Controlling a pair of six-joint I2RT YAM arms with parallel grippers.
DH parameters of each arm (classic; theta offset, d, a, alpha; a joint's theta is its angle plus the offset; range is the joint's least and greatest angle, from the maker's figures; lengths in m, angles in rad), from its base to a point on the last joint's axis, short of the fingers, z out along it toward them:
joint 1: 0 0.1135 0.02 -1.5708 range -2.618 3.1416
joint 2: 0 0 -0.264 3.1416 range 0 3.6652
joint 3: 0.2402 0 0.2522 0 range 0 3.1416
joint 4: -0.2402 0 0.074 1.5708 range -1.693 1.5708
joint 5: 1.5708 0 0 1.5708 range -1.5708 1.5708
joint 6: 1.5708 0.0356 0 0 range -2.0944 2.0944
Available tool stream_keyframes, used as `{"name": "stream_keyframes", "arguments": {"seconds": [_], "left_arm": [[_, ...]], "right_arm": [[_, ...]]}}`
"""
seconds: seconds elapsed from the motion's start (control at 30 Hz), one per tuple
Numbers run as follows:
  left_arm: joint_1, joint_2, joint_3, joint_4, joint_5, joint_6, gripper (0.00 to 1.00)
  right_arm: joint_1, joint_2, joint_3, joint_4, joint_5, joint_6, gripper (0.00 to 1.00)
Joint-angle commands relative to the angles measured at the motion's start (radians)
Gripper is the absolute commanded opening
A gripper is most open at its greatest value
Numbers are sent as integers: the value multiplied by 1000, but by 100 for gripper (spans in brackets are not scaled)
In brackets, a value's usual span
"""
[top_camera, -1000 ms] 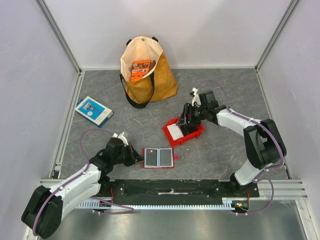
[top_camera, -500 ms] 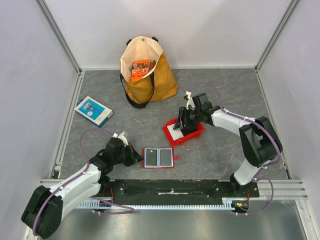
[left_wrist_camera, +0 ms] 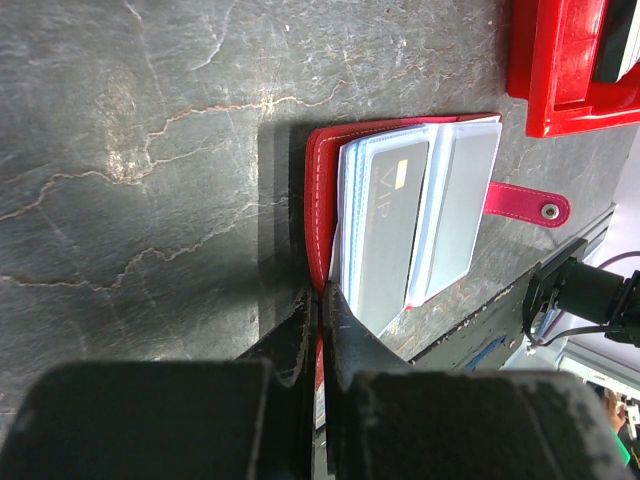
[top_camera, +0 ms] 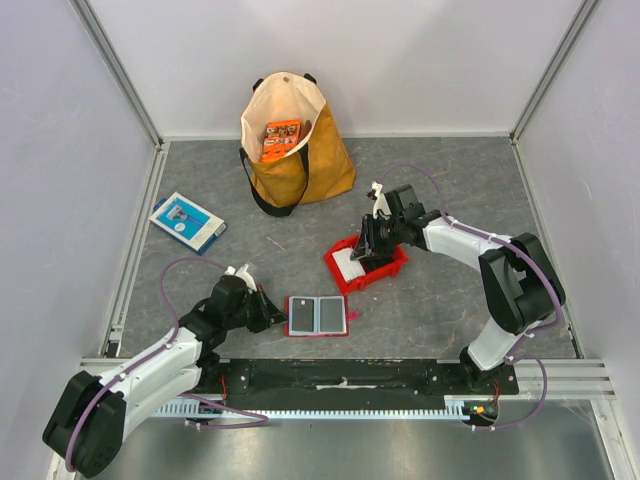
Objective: Put the credit cards into the card holder
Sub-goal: Pick up the credit card from the storage box.
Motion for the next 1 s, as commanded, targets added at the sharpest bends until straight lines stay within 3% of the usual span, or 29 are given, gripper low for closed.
{"name": "stream_keyframes", "arguments": {"seconds": [0.0,0.57,0.97], "left_arm": [[0,2,20,27,22,14,2],[0,-6,17,24,25,14,2],[0,-7,13,24,24,17,2]], "right_arm": [[3,-22,42,-8,-22,-9,33],[-15,-63,50,-28,-19,-20,17],[-7,-28,56,-87,168,-51,11]]}}
